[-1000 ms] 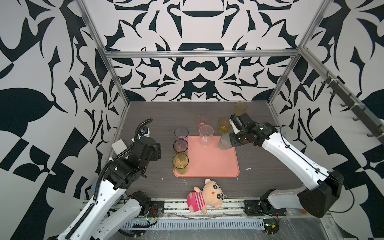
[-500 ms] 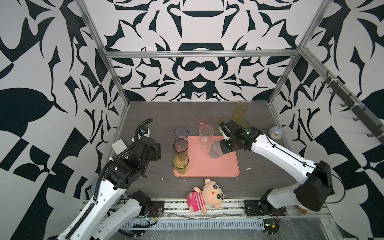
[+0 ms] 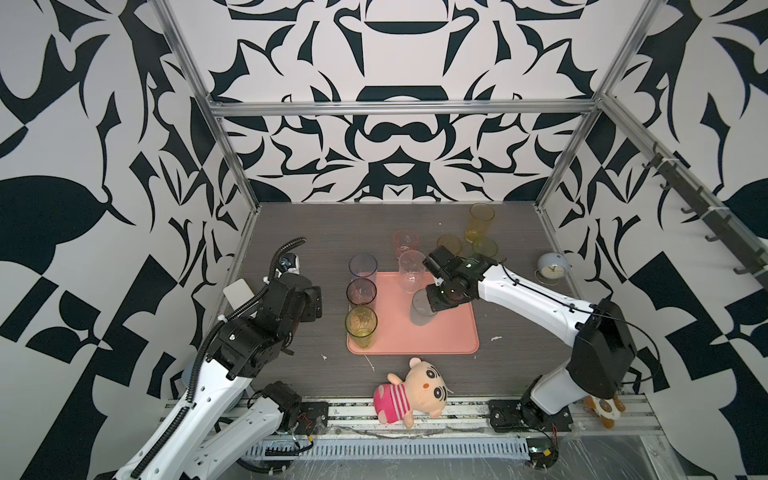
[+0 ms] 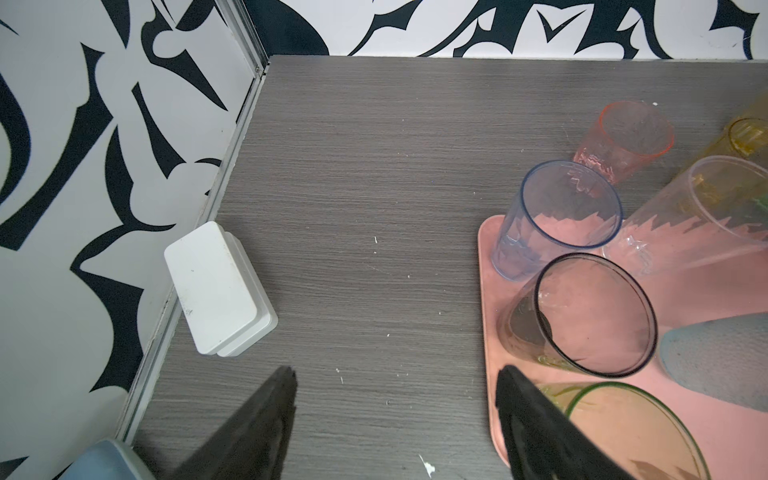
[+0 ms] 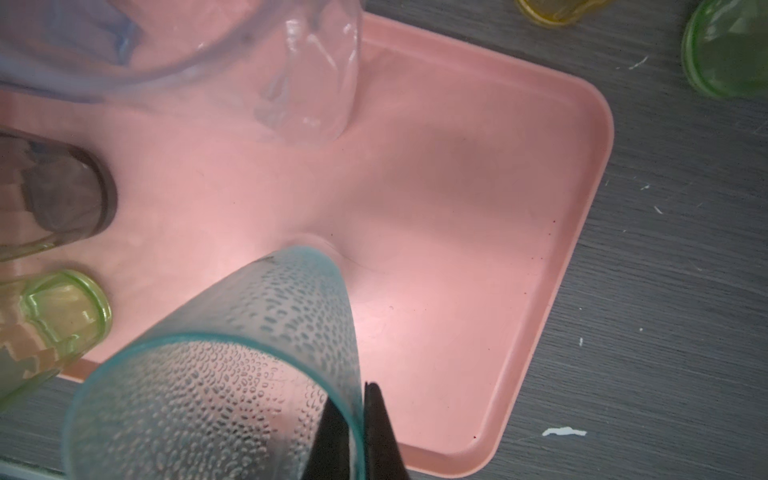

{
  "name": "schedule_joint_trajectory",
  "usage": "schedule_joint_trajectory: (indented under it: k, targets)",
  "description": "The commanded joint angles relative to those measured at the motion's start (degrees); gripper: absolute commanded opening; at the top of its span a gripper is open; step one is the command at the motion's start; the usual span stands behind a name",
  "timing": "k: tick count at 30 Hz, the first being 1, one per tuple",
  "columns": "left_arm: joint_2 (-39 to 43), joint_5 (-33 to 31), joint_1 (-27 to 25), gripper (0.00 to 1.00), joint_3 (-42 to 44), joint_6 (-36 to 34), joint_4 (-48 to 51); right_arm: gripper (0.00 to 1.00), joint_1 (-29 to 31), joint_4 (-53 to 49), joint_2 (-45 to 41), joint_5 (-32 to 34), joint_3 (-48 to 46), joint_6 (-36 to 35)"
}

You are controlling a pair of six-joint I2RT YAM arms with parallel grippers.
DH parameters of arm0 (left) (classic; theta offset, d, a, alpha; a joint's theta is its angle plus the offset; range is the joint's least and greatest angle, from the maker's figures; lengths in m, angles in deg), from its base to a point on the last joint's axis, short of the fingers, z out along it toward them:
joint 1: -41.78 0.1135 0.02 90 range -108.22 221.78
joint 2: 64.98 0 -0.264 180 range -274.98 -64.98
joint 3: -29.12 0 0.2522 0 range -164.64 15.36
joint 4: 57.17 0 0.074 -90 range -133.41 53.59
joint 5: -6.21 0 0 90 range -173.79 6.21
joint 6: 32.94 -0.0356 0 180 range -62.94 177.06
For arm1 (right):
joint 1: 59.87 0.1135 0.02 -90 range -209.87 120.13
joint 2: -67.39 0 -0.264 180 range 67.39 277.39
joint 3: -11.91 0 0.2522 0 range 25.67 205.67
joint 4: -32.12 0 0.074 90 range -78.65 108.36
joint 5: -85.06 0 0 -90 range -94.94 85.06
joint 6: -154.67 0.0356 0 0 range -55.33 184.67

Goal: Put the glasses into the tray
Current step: 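Carry the teal dotted glass over the tray with the right gripper, then lower the teal dotted glass onto the tray and open the right gripper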

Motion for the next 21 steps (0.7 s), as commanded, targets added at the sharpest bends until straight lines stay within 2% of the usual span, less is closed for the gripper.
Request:
schedule_joint_trajectory:
  k: [1, 21]
  targets:
    - [0.51, -0.06, 0.22, 0.79, 0.42, 0.50, -0.05, 0.00, 0.45, -0.22, 0.09, 1.17, 4.00, 1.63]
    - [0.54, 0.10, 0.22, 0.79, 0.54, 0.50, -0.06, 0.01, 1.42, -1.89, 4.96, 1.77, 7.94, 2.00]
